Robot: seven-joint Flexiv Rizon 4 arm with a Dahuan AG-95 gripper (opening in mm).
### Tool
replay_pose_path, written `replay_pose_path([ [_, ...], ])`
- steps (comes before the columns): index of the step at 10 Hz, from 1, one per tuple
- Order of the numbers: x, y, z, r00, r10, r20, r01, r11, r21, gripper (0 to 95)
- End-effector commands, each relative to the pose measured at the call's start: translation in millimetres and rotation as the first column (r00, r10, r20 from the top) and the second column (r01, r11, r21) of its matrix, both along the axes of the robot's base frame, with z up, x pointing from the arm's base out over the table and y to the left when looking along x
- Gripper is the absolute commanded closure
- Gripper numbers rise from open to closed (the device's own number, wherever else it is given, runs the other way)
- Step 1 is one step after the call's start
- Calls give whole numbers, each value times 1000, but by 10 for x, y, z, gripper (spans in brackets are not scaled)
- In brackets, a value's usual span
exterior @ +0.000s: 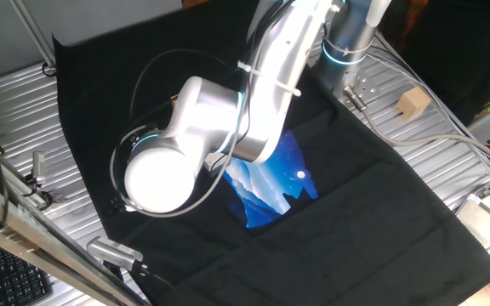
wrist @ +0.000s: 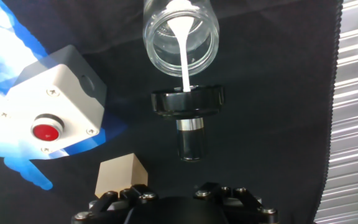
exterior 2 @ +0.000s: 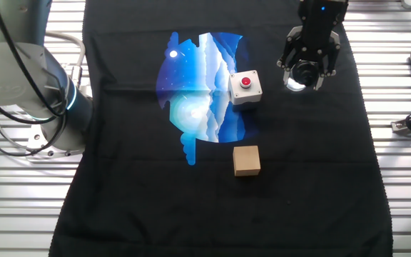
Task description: Screw the lid onto the jar
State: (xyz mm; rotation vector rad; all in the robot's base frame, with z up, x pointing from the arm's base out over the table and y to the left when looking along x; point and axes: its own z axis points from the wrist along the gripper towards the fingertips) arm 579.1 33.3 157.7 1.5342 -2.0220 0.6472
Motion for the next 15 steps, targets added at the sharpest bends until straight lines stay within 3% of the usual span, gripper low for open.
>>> replay_pose_path([
  [1, -48, -483, 250, 1000, -4, 9, 3, 997, 76, 380],
  [7, -42, -477, 251, 1000, -17, 14, 16, 996, 85, 380],
  [8, -41, -476, 251, 999, -23, 31, 20, 995, 101, 380],
  [9, -36, -480, 248, 998, -42, 53, 35, 991, 128, 570],
  [12, 19, -528, 219, 998, -25, 64, 14, 986, 165, 570],
  [14, -2, -573, 188, 993, -27, 116, 0, 973, 229, 570],
  [15, -47, -606, 172, 991, -18, 133, -14, 972, 233, 570],
])
